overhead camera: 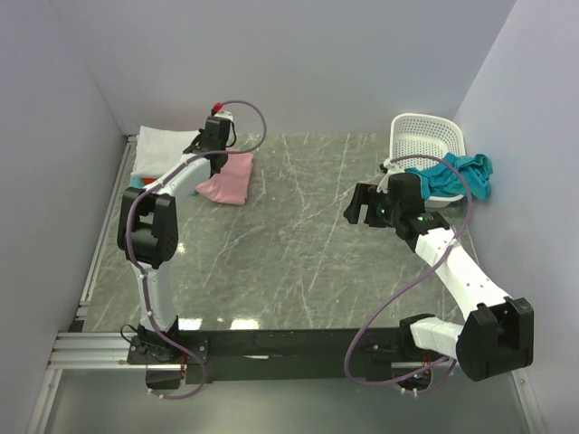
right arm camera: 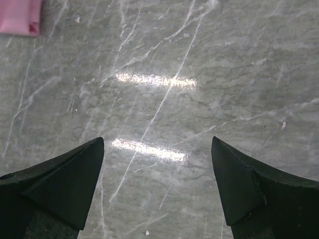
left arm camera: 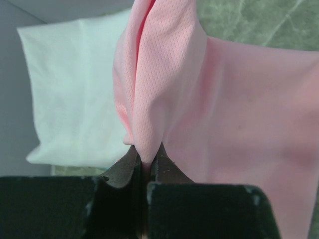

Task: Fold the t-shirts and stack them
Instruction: Neatly place the folded tshirt to the corner

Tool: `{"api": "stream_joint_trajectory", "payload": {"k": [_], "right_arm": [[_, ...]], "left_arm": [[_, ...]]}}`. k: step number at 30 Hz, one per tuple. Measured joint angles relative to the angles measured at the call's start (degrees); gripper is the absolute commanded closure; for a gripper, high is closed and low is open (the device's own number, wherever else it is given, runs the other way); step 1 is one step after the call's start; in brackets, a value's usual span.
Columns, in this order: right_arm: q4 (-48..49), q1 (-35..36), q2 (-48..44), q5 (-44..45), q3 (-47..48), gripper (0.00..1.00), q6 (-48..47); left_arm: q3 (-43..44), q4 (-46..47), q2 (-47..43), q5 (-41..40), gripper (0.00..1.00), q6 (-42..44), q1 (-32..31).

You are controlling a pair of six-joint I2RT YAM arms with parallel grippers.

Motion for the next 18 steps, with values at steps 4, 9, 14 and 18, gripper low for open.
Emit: {"api": "stream_joint_trajectory", "payload": {"k": [4, 9, 14, 18], "right_arm": [[0.0, 0.0, 0.1, 0.5, 0.0, 0.06, -0.2], [0.0, 0.0, 1.0, 1.0, 0.1, 0.06, -0.4], [-0.1, 0.0, 1.6, 1.4, 0.1, 0.06, -0.4], [-0.1, 0.0, 1.6, 1.6, 0.1, 0.06, -0.4]], "left_arm": [[0.6, 2.2, -0.2, -0.2, 0.99, 6.6, 1.0], [3.0, 2.4, -0.2, -0.2, 1.00, 12.0, 1.9], [4.6, 3.1, -0.5, -0.2, 1.00, 15.4, 2.5], [4.6, 3.1, -1.1, -0.2, 1.00, 16.5, 2.7]]}}
